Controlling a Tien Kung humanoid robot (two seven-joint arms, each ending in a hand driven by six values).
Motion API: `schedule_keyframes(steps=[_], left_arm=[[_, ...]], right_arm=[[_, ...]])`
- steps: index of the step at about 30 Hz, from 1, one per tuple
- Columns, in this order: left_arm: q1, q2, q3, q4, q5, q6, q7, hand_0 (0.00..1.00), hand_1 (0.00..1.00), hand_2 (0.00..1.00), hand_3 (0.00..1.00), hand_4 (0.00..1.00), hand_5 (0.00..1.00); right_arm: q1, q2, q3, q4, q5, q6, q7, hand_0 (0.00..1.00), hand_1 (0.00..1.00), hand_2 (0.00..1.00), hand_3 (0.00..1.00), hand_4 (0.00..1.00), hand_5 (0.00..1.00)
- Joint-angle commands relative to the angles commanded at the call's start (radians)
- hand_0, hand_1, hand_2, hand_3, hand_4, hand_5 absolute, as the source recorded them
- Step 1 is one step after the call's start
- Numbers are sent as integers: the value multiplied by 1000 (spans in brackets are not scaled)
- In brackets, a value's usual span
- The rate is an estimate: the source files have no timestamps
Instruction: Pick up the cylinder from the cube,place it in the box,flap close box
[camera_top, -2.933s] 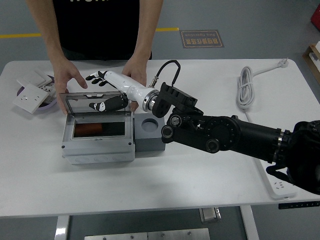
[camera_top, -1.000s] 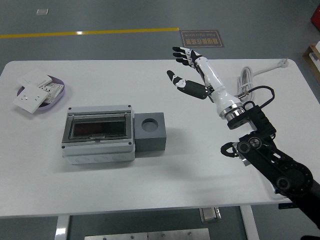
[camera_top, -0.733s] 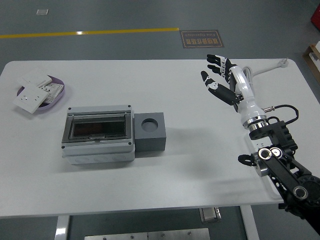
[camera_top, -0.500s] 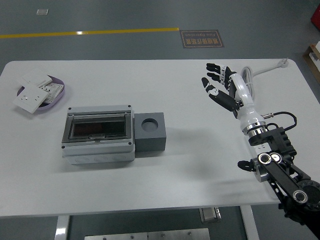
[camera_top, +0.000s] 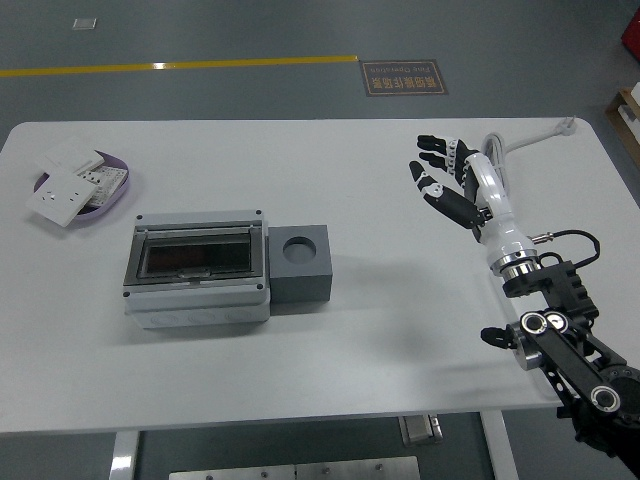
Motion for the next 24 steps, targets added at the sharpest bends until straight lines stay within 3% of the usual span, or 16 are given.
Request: schedule_keyframes(steps=[10,24], left_arm=[[11,9,-8,0,-5,4,4,923,852,854,951,2,2],[22,-9,6,0,-38,13,-2,923,852,854,951,2,2]], right_arm=[[5,-12,10,3,-5,3,-9,823,748,757,716,687,332],[-19,-1,87,9,-10,10,1,822,747,753,710,689,332]])
